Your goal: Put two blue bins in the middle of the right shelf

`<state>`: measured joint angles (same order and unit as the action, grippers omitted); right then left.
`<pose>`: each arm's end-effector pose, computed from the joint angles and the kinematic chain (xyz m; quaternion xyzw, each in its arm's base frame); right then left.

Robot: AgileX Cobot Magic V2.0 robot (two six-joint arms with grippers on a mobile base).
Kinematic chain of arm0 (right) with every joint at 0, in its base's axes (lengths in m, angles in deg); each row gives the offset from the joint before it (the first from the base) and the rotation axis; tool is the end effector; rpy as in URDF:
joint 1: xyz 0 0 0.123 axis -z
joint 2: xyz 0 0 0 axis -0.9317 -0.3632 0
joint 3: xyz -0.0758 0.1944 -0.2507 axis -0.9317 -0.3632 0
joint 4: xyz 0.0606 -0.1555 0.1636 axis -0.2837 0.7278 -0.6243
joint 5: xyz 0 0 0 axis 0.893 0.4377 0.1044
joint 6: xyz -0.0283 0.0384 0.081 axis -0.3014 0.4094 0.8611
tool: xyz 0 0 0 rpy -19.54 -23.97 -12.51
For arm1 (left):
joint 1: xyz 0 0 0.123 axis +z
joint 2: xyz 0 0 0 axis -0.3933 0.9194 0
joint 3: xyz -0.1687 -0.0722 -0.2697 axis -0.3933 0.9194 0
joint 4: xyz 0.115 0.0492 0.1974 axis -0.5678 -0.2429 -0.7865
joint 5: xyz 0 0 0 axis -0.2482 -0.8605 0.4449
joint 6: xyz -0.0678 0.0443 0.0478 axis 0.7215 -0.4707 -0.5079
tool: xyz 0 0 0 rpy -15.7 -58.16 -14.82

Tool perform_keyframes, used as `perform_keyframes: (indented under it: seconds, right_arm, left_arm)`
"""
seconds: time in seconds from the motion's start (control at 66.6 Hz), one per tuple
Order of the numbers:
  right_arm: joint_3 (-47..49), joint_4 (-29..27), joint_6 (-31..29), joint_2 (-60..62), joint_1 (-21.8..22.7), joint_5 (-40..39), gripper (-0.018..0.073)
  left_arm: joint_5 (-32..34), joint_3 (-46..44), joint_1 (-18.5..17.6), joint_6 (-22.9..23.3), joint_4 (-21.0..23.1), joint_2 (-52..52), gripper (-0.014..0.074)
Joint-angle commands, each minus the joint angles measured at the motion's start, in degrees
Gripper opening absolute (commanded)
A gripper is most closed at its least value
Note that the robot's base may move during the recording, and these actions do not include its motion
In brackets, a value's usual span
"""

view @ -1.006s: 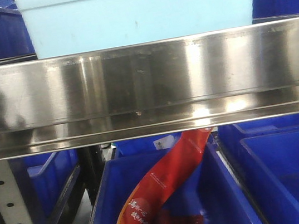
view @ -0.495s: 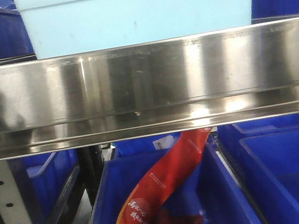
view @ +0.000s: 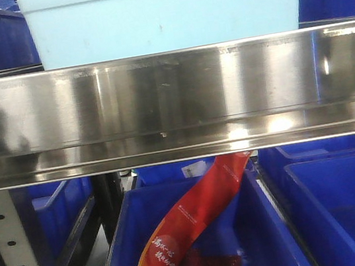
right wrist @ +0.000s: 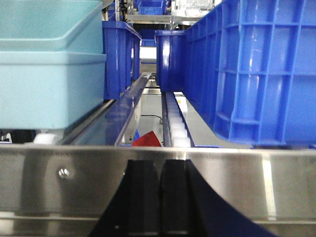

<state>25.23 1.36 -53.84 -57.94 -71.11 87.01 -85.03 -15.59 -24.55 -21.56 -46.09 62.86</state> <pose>-0.0004 0.0010 0.2143 -0.0111 0.7065 0.0266 0.7071 0.0000 0.0000 0.2111 0.0083 0.6846 -0.0088 0.7288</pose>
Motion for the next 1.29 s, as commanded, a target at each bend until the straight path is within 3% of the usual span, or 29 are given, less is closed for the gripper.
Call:
perform_keyframes:
  seconds: [0.0,1.276]
  right_arm:
    - [-1.8,-0.3,-0.6,0.9,0.6,-2.8,-0.0162]
    - [-1.8,-0.3,-0.6,0.9,0.6,-1.2,-0.0162]
  left_arm:
    - [1.0,-0.1,0.2,0.0,0.0,-0.3,-0.0111]
    - [1.0,-0.1,0.2,0.0,0.0,-0.3,-0.0111]
